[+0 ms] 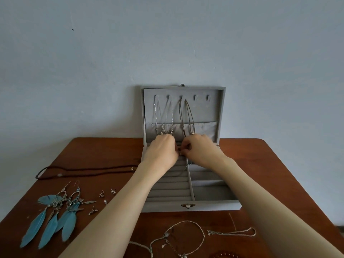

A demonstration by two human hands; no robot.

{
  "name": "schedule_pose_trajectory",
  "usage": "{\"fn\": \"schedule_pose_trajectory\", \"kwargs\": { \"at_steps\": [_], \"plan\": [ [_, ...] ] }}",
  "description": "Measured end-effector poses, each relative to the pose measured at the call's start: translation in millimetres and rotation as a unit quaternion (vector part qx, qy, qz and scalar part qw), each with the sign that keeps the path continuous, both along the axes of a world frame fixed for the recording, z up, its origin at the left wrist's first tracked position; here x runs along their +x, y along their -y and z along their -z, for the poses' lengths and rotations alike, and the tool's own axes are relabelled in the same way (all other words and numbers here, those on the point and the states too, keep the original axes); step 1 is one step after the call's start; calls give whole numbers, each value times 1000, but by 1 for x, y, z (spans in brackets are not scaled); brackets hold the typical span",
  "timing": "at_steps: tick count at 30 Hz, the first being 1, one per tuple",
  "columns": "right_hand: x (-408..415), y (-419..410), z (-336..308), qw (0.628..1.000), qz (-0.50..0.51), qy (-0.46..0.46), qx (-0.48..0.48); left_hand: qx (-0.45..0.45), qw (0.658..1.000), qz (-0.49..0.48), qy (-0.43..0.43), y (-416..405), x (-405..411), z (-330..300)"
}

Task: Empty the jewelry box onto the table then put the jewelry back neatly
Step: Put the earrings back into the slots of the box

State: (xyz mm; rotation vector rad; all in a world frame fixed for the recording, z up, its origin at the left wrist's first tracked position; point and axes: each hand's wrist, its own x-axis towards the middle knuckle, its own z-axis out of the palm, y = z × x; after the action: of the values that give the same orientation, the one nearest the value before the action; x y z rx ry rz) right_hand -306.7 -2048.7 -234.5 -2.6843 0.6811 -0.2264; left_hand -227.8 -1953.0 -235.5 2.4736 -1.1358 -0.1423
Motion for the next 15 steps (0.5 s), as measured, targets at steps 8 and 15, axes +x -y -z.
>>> {"fn": "schedule_pose_trajectory", "kwargs": {
  "at_steps": [8, 15],
  "plan": [
    [-20, -15, 9, 998, -4, 31, -54, -8, 997, 46, 53, -14, 1, 6],
    [-31, -32, 3, 994, -6, 108, -26, -109, 991, 74, 14, -50, -5, -2]
  ]
}}
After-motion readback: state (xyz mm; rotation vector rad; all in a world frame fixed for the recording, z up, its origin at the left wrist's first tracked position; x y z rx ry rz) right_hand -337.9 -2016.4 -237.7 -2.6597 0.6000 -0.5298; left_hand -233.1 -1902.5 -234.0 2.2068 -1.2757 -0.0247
